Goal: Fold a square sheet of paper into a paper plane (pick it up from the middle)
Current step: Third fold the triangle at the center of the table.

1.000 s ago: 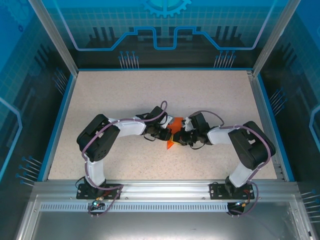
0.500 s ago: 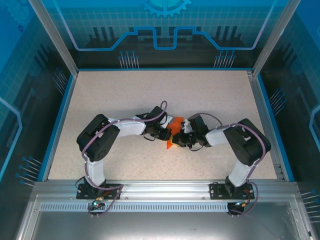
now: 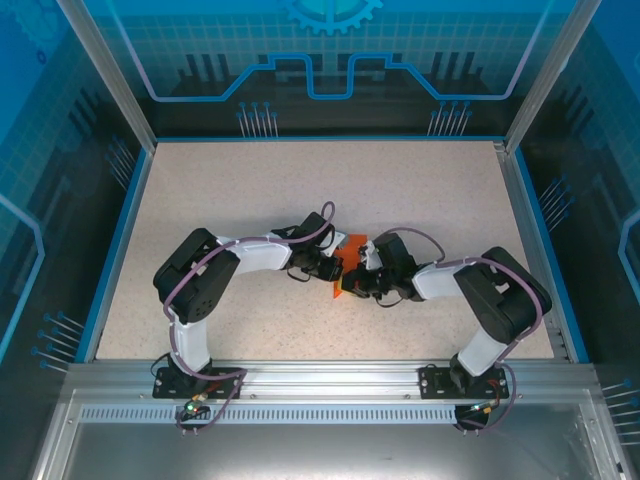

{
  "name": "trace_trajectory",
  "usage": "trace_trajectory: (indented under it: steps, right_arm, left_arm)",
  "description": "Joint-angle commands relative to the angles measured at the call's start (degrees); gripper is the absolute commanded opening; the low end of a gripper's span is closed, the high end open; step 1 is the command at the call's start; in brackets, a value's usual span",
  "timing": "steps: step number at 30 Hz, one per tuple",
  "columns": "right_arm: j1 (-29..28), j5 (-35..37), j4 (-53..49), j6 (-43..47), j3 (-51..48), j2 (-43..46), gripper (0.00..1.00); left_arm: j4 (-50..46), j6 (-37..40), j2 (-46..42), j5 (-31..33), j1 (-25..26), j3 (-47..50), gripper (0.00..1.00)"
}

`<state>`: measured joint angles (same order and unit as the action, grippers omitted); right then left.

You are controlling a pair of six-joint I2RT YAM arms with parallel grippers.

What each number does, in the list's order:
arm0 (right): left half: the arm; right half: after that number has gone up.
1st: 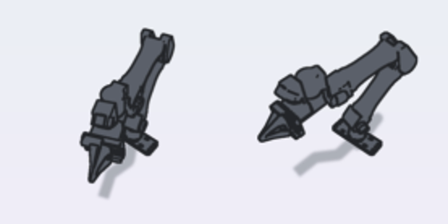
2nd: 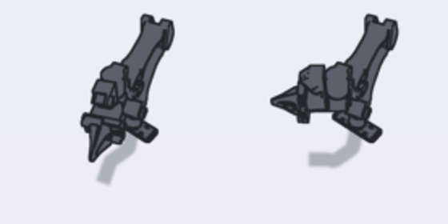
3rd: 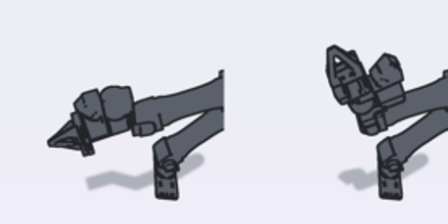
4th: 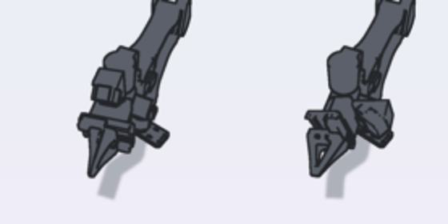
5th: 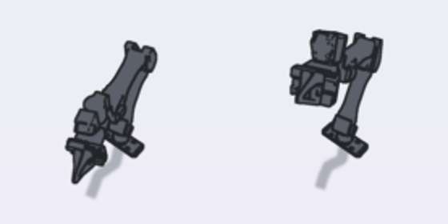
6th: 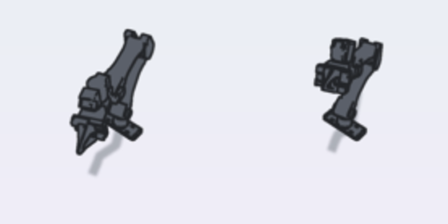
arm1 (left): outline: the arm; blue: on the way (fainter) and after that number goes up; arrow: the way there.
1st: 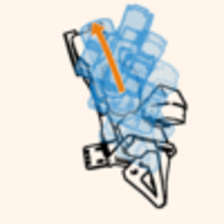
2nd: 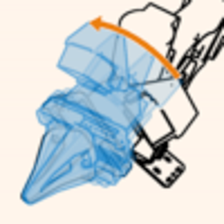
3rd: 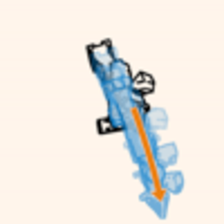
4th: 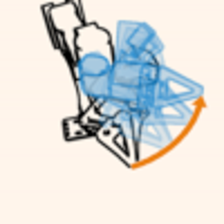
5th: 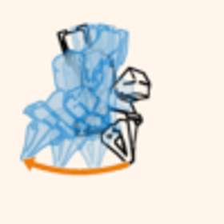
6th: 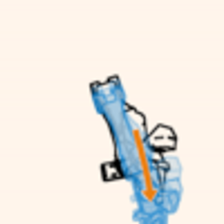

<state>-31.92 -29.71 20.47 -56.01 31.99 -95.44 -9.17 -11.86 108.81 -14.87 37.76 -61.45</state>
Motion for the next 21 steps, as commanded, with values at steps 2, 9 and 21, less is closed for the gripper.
trace_trajectory:
  steps: [2, 9, 21]
  right_arm:
    - [-1.1, 0.5, 4.9, -1.5, -1.1, -3.1, 0.03]
    - [-1.4, 1.7, 3.5, -1.2, -1.5, -3.4, 0.02]
    - [-4.2, 3.7, 2.6, -2.2, -1.6, 0.6, 0.03]
  left_arm:
    - [-2.5, 1.0, 1.6, 0.3, 0.0, 1.2, 0.02]
    - [-2.8, 1.2, 1.6, 0.4, 0.0, 1.3, 0.02]
    - [-2.8, 1.2, 1.7, 0.2, 0.0, 0.9, 0.02]
